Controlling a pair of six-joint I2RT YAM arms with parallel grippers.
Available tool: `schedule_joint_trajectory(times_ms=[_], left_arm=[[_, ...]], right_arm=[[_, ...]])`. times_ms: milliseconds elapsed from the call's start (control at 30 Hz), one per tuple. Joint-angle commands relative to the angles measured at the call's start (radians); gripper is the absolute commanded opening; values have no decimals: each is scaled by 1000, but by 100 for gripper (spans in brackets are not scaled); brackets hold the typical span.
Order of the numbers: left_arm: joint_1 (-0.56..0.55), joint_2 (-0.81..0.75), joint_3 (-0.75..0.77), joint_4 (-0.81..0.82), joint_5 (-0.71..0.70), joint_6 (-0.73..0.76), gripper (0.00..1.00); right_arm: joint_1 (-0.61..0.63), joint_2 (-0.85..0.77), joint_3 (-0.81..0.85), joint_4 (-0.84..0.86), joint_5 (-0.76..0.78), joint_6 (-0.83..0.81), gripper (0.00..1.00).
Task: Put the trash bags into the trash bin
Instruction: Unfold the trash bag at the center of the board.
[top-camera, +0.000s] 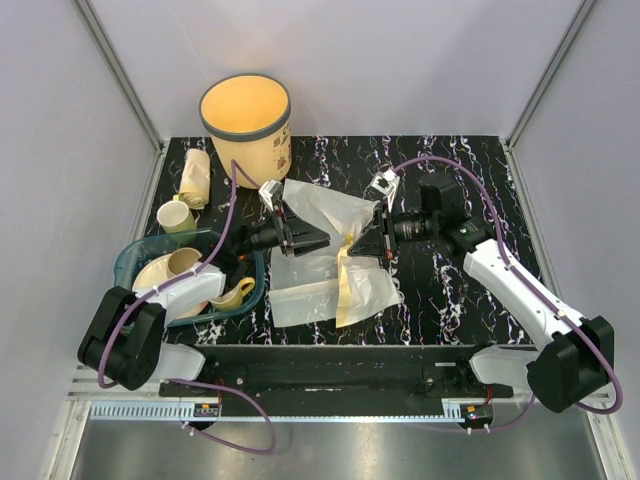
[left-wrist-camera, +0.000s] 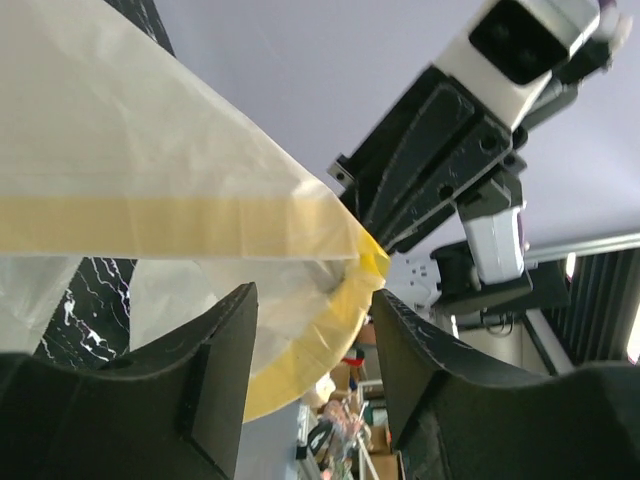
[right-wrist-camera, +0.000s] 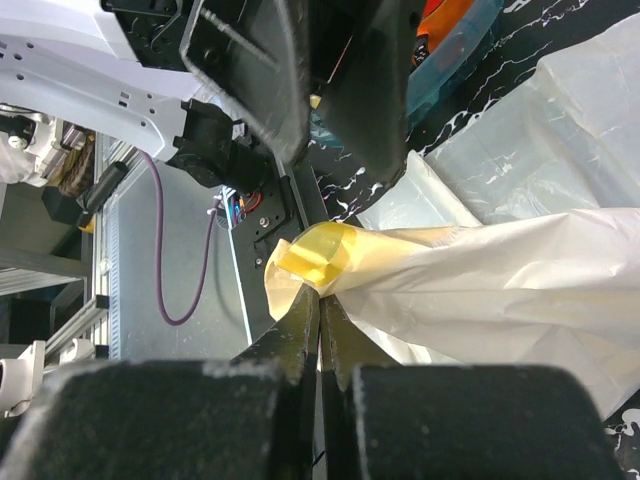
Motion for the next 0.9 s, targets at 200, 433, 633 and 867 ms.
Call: schedule_joint_trajectory(times_ms=[200, 433, 633, 867], left_arm=[[-104, -20, 36, 114, 70, 49, 37], [-127, 5, 34, 188, 58, 13, 26], [-127, 23, 37, 225, 53, -15, 10], [-109, 6, -1, 225, 52, -31, 0]], right_arm=[[-4, -29, 12, -5, -72, -91, 0], [-4, -35, 3, -20, -78, -106, 0], [-3, -52, 0, -26, -77, -109, 0], [-3, -72, -11, -57, -69, -128, 0]])
